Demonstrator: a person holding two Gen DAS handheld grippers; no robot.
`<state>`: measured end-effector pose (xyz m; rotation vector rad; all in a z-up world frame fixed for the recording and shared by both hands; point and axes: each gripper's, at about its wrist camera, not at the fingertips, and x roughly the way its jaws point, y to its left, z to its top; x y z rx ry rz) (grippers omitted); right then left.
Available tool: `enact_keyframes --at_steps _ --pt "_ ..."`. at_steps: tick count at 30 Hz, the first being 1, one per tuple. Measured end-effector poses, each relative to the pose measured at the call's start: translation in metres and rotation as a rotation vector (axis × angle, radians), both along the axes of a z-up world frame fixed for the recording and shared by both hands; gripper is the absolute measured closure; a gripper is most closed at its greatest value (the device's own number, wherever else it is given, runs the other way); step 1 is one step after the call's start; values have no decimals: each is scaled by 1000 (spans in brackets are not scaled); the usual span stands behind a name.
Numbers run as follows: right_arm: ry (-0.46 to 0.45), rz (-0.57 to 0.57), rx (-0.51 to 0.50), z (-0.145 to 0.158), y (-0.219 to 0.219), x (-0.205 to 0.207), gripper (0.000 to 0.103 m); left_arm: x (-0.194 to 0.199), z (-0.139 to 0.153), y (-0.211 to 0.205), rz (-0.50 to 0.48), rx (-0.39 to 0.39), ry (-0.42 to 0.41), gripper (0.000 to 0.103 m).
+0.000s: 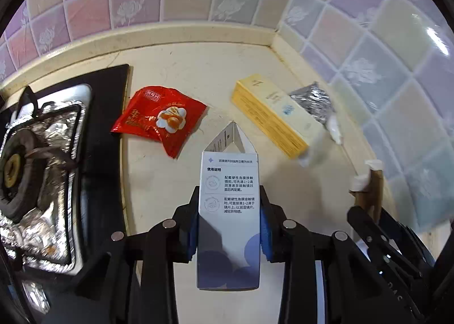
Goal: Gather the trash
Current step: 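Lift the white box and brown packet and carry them toward the bin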
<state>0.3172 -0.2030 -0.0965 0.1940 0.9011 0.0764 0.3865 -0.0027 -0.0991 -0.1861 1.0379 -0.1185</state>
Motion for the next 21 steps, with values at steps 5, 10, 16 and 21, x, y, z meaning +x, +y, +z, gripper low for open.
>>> enact_keyframes --at_steps 5,10,16,21 --pt "-38 24 29 24 16 -56 51 -60 34 10 -64 -31 -48 70" --pt "-61 62 54 44 36 -117 51 -128 59 16 -136 -20 -120 70" --pt "-56 95 68 46 63 -193 51 -214 61 33 -194 1 -178 70" --pt "-50 120 21 32 83 -254 51 -280 42 53 -200 35 -192 70"
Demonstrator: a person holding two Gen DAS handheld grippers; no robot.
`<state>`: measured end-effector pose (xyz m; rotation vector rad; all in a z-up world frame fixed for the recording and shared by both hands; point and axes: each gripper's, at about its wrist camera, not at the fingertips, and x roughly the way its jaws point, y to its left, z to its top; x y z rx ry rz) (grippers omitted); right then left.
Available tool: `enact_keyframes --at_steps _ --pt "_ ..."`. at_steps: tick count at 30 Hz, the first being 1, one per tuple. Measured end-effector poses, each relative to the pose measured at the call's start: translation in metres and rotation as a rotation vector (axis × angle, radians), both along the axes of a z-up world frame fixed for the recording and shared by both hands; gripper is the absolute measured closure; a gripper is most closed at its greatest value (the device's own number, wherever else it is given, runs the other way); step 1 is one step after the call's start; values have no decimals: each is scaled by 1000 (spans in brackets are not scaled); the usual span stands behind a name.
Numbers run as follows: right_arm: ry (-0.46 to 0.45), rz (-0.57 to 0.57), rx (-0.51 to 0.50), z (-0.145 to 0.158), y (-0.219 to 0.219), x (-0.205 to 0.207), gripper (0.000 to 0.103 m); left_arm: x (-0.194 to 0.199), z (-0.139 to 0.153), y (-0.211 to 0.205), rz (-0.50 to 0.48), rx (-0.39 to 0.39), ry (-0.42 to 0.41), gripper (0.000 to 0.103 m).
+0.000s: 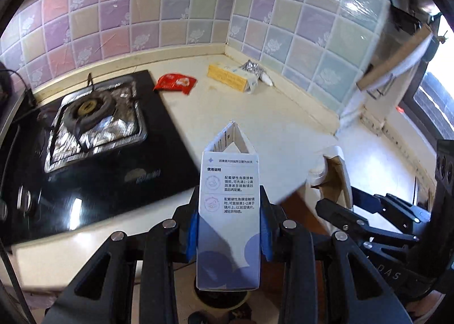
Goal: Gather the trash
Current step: 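Lift the white box and brown packet and carry them toward the bin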
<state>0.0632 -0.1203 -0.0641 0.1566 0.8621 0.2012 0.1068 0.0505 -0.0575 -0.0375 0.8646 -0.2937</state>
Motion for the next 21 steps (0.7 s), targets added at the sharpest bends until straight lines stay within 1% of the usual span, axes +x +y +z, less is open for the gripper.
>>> enact_keyframes --at_steps 2,4,6,7,9,10,12,16,18,21 --pt "24 4 -14 -12 6 -20 51 -22 -14 5 -5 10 10 70" --pt "62 3 -18 -29 11 -36 51 -42 -33 5 -27 39 29 70" --pt "128 2 -39 -54 17 -47 51 -60 -54 1 -65 79 48 70" --pt "156 -2 -39 -65 17 -49 51 -67 -67 -2 -88 97 69 70" --pt "226 -16 -30 -96 18 -53 51 -76 -95 -3 -115 96 130 70" --pt "249 -20 -30 -108 18 -54 51 -77 -113 -2 -124 92 172 70" --pt "301 -32 -38 -139 19 -54 51 -76 -141 -1 -130 75 229 70" --pt "388 -51 -36 -197 19 -58 50 -69 -207 8 -100 36 342 70" --pt "422 -59 -33 -229 19 -60 50 -67 -234 7 -102 38 373 70" --pt "467 -59 -48 -269 20 -61 50 -65 -278 2 -120 57 403 70"
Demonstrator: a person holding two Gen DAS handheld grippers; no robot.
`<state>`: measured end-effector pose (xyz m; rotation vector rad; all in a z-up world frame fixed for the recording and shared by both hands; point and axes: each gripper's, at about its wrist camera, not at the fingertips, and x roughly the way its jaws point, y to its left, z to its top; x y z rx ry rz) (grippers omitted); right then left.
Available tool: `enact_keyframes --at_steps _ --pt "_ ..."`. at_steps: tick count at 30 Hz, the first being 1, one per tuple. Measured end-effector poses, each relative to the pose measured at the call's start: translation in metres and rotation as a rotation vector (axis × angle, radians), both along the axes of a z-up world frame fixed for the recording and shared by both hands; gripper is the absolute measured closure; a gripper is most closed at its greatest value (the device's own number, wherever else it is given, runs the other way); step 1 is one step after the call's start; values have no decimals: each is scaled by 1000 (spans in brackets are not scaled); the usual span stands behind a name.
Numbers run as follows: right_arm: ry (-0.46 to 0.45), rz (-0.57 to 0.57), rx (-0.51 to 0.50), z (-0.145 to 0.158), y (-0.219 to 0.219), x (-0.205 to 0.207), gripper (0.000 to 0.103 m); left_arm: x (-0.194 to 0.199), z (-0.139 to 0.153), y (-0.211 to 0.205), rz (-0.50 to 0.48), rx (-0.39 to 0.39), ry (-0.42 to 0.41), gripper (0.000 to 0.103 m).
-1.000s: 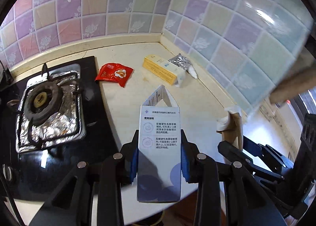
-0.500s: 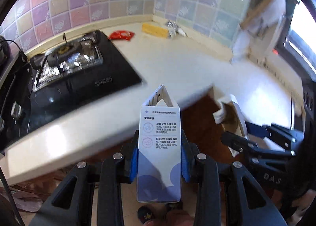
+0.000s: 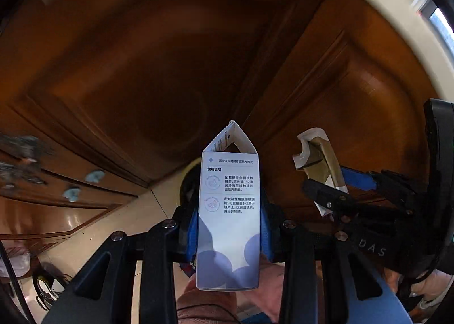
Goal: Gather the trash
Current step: 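Lift the white box and brown packet and carry them toward the bin, then open the left tool and the right tool to drop both items into the bin, then raise both tools back up to the counter toward the remaining trash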
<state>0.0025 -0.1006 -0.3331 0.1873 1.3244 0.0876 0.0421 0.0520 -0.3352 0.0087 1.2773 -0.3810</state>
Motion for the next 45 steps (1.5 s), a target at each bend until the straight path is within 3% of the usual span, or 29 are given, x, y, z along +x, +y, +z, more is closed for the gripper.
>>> enact_keyframes --at_steps 7,12,19,23,25,28,36,41,45 --pt "54 24 -37 -69 3 5 50 6 -79 -15 -39 39 67 70" --pt "78 44 -51 -101 3 12 50 10 -109 -21 -53 45 95 69" --pt "104 53 -52 -118 5 24 49 20 -133 -26 -47 46 132 69" --pt "111 38 -42 -120 2 21 49 23 -135 -26 -49 63 141 59" --pt "118 22 -30 -117 -4 16 49 25 -136 -22 -38 71 144 42" --pt "117 12 -10 -113 -4 15 49 26 -136 -18 -12 65 150 27" --pt "102 36 -2 -97 11 12 46 22 -121 -3 21 81 141 26" --pt "92 39 -1 -76 14 13 46 15 -86 2 28 88 133 25" --pt "86 40 6 -38 14 16 46 13 -48 3 23 91 113 25"
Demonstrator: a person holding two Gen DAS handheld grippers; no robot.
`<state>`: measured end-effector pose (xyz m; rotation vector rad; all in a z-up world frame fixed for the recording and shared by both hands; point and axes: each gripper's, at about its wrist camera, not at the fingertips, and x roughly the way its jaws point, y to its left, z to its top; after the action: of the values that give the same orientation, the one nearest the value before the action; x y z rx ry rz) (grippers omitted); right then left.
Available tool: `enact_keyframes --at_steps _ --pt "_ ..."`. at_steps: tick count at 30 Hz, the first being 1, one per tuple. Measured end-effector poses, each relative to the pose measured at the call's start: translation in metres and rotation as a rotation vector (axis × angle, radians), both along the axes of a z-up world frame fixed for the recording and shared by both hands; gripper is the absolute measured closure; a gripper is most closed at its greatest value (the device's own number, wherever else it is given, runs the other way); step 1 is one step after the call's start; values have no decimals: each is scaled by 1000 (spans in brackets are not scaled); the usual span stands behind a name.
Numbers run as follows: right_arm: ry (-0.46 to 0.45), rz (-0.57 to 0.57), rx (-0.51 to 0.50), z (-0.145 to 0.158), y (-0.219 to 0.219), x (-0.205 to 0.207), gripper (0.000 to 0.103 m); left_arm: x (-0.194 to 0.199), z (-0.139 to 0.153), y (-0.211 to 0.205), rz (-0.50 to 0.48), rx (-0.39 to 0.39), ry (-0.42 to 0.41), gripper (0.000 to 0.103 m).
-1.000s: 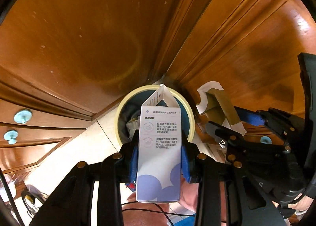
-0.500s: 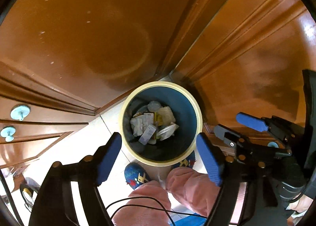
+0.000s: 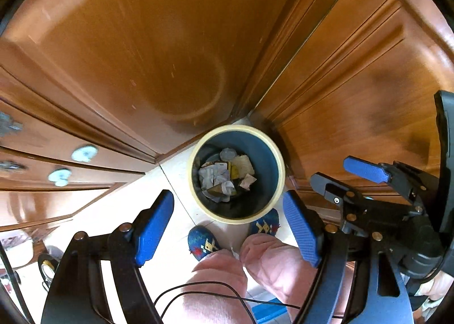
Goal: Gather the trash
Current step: 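Raise both tools back up to the counter toward the remaining trash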
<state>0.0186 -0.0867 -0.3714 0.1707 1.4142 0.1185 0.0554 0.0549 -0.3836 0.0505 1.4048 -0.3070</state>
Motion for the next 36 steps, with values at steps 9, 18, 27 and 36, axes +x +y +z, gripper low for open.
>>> enact_keyframes --at_steps 9,18,27,36 --pt "-100 71 6 127 -1 9 46 0 132 1 -29 -25 -130 25" --pt "-286 145 -30 243 -12 25 46 13 248 -1 -16 -26 -340 25" --pt "-482 223 -38 325 -27 62 46 48 319 -8 64 10 -492 25" --pt "-576 272 -14 368 -40 128 45 103 366 -5 163 1 -464 18"
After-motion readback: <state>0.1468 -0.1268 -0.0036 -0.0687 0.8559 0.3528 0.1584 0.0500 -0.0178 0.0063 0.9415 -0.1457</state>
